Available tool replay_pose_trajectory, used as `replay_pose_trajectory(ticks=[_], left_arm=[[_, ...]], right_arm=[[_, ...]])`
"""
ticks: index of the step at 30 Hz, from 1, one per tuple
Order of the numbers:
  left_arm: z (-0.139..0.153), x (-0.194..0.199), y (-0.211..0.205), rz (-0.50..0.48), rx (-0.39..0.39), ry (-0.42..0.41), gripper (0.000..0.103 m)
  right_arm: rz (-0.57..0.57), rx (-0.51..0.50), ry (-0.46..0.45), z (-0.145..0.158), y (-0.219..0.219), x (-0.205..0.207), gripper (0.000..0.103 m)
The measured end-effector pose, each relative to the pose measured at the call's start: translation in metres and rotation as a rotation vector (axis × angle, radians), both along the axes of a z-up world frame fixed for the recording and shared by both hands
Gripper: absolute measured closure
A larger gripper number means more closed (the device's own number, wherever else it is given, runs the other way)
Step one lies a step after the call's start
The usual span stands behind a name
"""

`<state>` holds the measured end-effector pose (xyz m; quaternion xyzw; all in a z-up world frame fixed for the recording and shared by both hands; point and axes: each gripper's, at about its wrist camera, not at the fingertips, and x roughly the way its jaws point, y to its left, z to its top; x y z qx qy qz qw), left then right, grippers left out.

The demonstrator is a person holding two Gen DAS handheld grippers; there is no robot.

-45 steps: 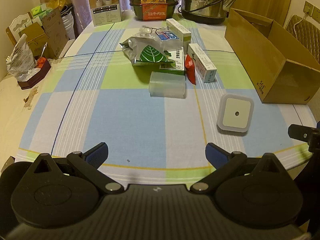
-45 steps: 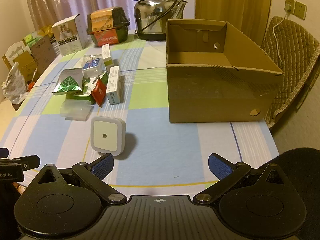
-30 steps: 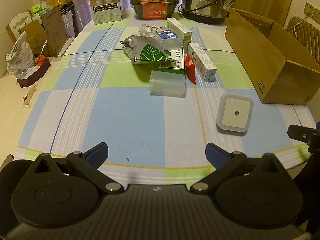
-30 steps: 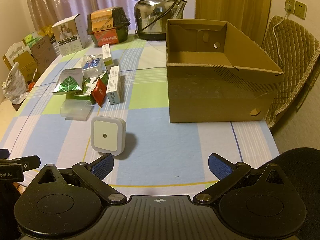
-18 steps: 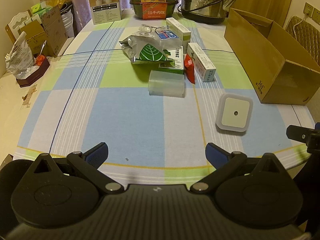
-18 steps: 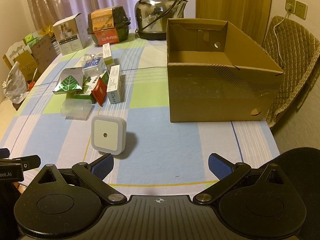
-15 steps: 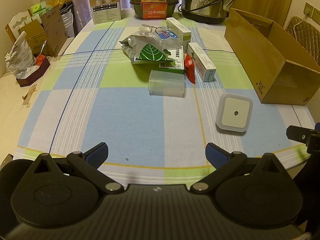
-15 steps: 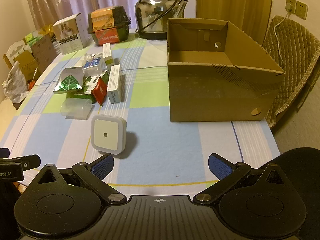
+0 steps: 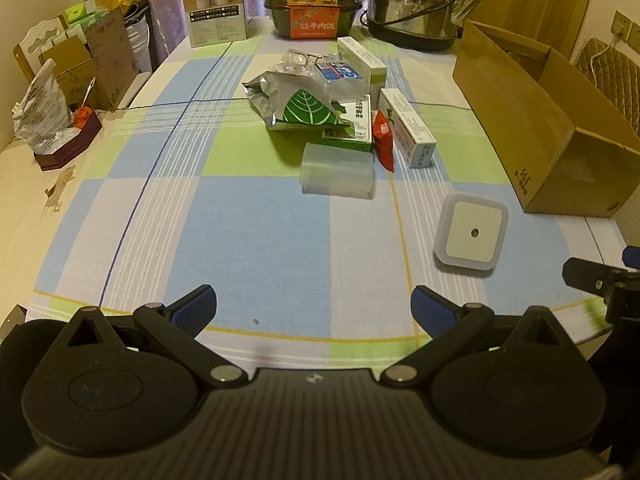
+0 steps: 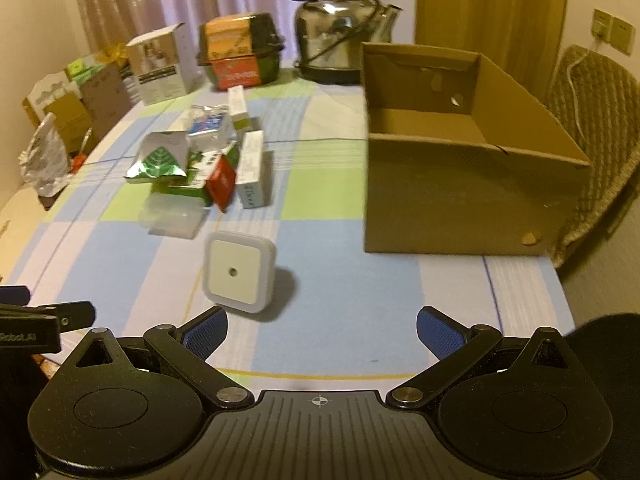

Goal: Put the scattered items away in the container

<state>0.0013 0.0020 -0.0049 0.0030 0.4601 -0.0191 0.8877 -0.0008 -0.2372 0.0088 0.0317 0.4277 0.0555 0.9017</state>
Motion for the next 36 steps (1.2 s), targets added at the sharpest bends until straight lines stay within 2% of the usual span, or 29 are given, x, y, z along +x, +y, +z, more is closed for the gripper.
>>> replay_pose_trajectory(ticks=[6, 13, 17, 23, 26, 29, 36], left_arm=[[0.016, 0.006, 0.010, 0.007, -0.021, -0.057, 0.001], [0.026, 0.030, 0.028, 0.014, -0.005, -0.140, 0.001], [0.025, 0.048, 0.046, 0.042, -0.007, -0.158, 0.001], [0.013, 0.067, 0.062, 0.056, -0.012, -0.137, 0.001], [0.004, 0.075, 0.065, 0.065, -0.053, -0.105, 0.002], [-0.005, 0.079, 0.065, 0.065, -0.086, -0.070, 0.007], [-0.018, 0.089, 0.059, 0.027, -0.076, -0.030, 0.007]], right_arm=[[-0.011, 0.018, -0.097, 0.008, 0.007, 0.002, 0.000], [-0.020, 0.062, 0.005, -0.007, 0.034, 0.029, 0.000], [-0.041, 0.069, 0.054, -0.023, 0.053, 0.041, 0.000], [-0.095, 0.021, 0.024, -0.046, 0.074, 0.055, 0.000], [-0.100, 0.009, 0.011, -0.055, 0.081, 0.059, 0.000], [-0.103, -0.014, 0.003, -0.062, 0.087, 0.064, 0.000], [-0.114, -0.070, 0.020, -0.073, 0.091, 0.070, 0.000]])
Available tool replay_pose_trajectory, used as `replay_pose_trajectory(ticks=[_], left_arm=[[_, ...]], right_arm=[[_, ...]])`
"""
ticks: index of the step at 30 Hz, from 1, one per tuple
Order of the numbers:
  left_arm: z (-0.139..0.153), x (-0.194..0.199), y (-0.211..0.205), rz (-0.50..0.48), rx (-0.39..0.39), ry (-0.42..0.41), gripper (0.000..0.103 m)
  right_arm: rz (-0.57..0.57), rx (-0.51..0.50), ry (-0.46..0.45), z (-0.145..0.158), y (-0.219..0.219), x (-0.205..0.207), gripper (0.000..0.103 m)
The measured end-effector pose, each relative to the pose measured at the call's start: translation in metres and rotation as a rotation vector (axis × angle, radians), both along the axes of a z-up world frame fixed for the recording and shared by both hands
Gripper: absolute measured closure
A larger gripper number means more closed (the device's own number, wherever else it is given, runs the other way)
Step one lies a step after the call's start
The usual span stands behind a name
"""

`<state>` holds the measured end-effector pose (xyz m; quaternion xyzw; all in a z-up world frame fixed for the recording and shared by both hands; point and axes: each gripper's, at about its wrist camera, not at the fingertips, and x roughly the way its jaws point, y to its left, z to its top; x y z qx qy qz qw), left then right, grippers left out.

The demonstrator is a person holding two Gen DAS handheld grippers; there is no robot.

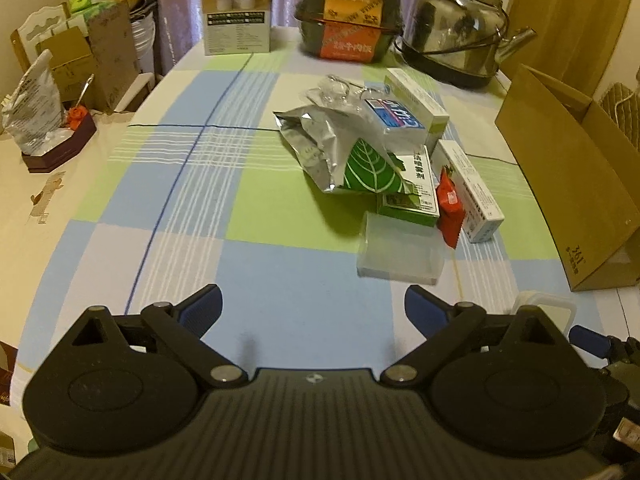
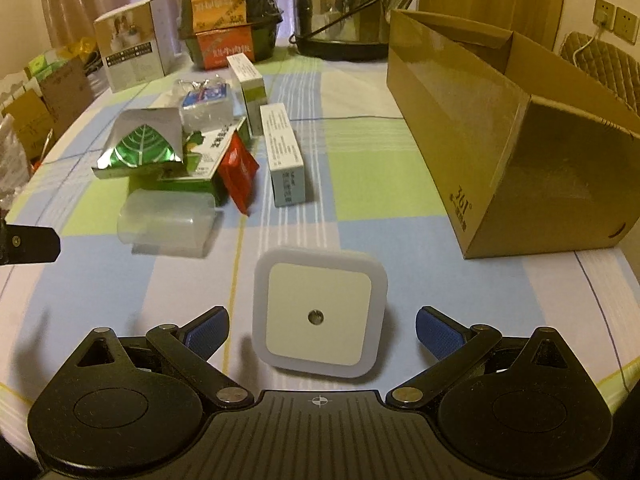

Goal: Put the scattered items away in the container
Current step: 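Grasp the white square night-light with the right gripper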

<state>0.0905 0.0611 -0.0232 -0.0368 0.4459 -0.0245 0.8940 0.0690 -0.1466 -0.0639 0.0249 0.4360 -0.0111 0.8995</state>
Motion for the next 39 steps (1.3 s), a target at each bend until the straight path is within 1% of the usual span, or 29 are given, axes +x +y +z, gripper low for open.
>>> replay_pose_trajectory(ticks=[1, 3, 4, 6, 11, 15, 20, 25, 27, 30, 39], left_arm=[[0.000, 0.001, -0.001, -0.002, -0.006, 0.000, 0.007], [0.000, 0.003, -0.003, -0.010, -0.013, 0.000, 0.007], [0.000, 0.003, -0.004, -0.015, -0.012, -0.003, 0.007], [0.000, 0.004, -0.007, -0.028, -0.013, -0.006, 0.007], [-0.003, 0.008, -0.019, -0.073, 0.012, -0.010, 0.007], [-0.009, 0.015, -0.031, -0.111, 0.035, -0.018, 0.007], [-0.023, 0.030, -0.049, -0.148, 0.050, -0.030, 0.010], [-0.037, 0.045, -0.068, -0.211, 0.084, -0.048, 0.010], [-0.044, 0.052, -0.072, -0.226, 0.096, -0.043, 0.013], [-0.051, 0.057, -0.074, -0.225, 0.102, -0.036, 0.016], [-0.057, 0.062, -0.071, -0.212, 0.088, -0.044, 0.019]], right_arm=[[0.000, 0.001, -0.006, -0.001, 0.000, -0.001, 0.000], [0.005, 0.007, -0.005, -0.004, -0.002, -0.001, 0.018], [0.011, 0.020, 0.004, -0.005, -0.003, 0.000, 0.030], [0.006, 0.020, 0.016, -0.007, -0.005, 0.001, 0.035], [0.009, 0.021, 0.016, -0.007, -0.012, 0.000, 0.035], [0.028, 0.016, -0.014, 0.000, -0.017, -0.003, 0.036], [0.036, -0.015, -0.047, 0.009, -0.026, -0.003, 0.036], [0.041, -0.018, -0.055, 0.010, -0.033, -0.003, 0.036], [0.050, -0.023, -0.059, 0.010, -0.033, -0.002, 0.036], [0.057, -0.021, -0.063, 0.009, -0.034, -0.001, 0.036], [0.071, -0.044, -0.085, 0.000, -0.030, 0.005, 0.035]])
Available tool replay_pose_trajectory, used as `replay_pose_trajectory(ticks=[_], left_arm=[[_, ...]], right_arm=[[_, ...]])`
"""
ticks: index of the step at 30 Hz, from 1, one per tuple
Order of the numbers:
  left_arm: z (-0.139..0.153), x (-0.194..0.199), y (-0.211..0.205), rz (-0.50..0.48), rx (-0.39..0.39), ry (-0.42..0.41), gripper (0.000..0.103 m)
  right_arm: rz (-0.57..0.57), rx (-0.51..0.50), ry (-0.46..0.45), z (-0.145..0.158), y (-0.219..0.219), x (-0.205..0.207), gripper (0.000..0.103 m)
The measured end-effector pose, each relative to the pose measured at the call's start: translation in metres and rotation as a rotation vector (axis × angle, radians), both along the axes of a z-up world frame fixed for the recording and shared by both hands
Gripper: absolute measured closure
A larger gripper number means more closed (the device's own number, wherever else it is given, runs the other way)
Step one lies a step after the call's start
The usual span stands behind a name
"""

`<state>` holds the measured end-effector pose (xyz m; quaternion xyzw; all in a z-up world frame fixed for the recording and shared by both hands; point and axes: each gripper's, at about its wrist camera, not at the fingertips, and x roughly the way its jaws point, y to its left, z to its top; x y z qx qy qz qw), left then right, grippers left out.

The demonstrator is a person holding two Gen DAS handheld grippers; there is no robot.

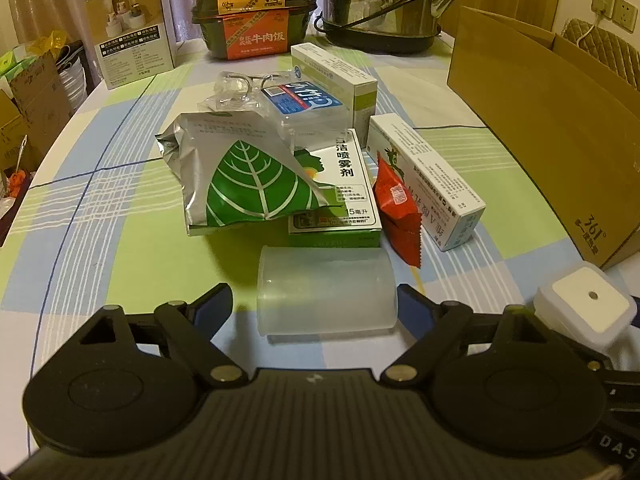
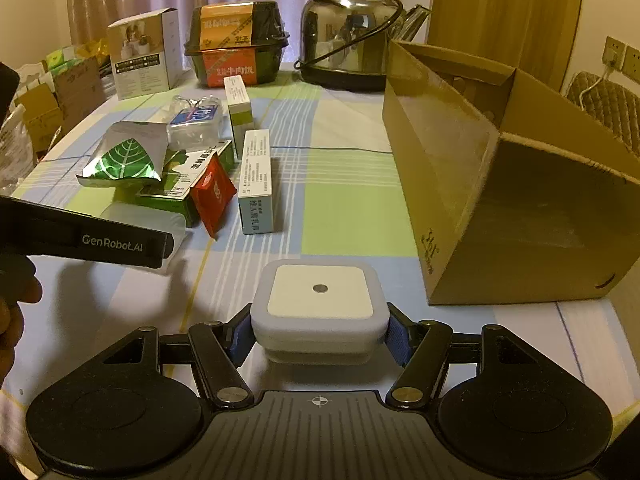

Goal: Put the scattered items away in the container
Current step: 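Grasp the white square night-light with the right gripper, then lift the night-light with the right gripper while the left gripper grasps the clear cup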

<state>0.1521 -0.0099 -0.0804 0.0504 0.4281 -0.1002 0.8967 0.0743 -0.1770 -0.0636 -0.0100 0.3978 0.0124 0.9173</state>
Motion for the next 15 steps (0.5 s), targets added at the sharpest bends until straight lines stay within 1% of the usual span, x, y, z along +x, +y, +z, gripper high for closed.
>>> replay_pose_trajectory(ticks=[4, 6, 7, 14, 15], left_arm=[[-0.001, 0.002, 0.000, 0.000, -0.004, 0.000, 0.020], [-0.001, 0.003, -0.001, 0.000, -0.003, 0.000, 0.025], [-0.002, 0.004, -0.001, 0.000, -0.004, 0.001, 0.026], [-0.005, 0.005, 0.001, 0.015, -0.014, 0.005, 0.026], [-0.006, 0.005, 0.001, 0.017, -0.015, 0.006, 0.026]], right_arm=[[-0.006, 0.009, -0.007, -0.002, -0.002, 0.004, 0.035], [-0.012, 0.022, -0.009, -0.002, -0.004, 0.006, 0.035], [-0.015, 0.028, -0.009, -0.002, -0.005, 0.007, 0.035], [-0.018, 0.026, -0.006, -0.005, -0.005, 0.017, 0.035], [-0.017, 0.021, -0.006, -0.006, -0.004, 0.019, 0.033]])
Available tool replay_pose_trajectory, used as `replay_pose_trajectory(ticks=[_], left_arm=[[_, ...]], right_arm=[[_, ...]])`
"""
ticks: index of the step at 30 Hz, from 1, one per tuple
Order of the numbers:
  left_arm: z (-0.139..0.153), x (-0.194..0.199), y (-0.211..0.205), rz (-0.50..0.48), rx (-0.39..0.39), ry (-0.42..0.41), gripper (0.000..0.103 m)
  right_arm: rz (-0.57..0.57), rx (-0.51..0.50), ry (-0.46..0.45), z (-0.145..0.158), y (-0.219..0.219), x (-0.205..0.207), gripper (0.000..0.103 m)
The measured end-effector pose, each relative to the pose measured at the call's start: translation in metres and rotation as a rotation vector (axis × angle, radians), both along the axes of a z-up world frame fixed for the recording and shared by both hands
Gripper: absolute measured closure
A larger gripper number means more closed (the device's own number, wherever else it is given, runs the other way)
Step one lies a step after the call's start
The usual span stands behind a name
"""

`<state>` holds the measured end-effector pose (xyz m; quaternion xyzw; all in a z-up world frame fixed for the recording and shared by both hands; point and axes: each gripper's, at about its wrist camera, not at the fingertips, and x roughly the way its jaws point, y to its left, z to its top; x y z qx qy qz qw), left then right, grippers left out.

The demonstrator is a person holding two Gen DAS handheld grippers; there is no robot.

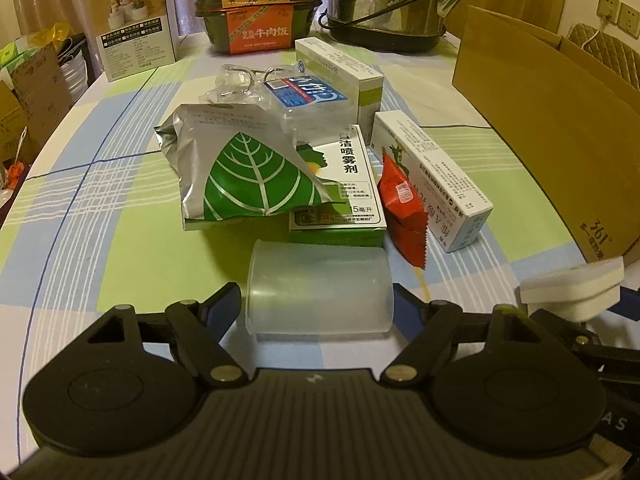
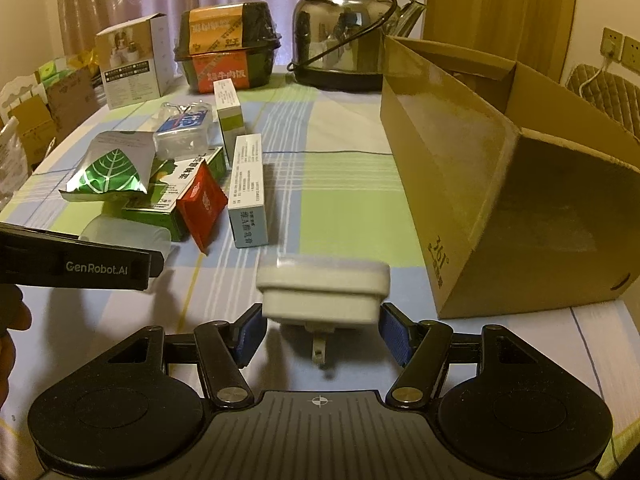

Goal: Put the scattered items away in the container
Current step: 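Lift the night-light with the right gripper while the left gripper grasps the clear cup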

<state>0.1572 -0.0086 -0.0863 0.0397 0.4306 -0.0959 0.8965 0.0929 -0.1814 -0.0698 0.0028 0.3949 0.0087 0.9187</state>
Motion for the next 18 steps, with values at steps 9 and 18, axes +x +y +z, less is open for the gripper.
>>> replay_pose_trajectory(ticks=[9, 18], left_arm=[[0.0008, 0.0010, 0.0017, 0.010, -0.007, -0.004, 0.023], [-0.0013, 0.0014, -0.0001, 0.009, -0.010, 0.004, 0.034]], right_arm=[[0.003, -0.018, -0.052, 0.0019, 0.0054, 0.0020, 0.000], [-0.021, -0.015, -0.042, 0.0012, 0.0008, 0.0036, 0.000]])
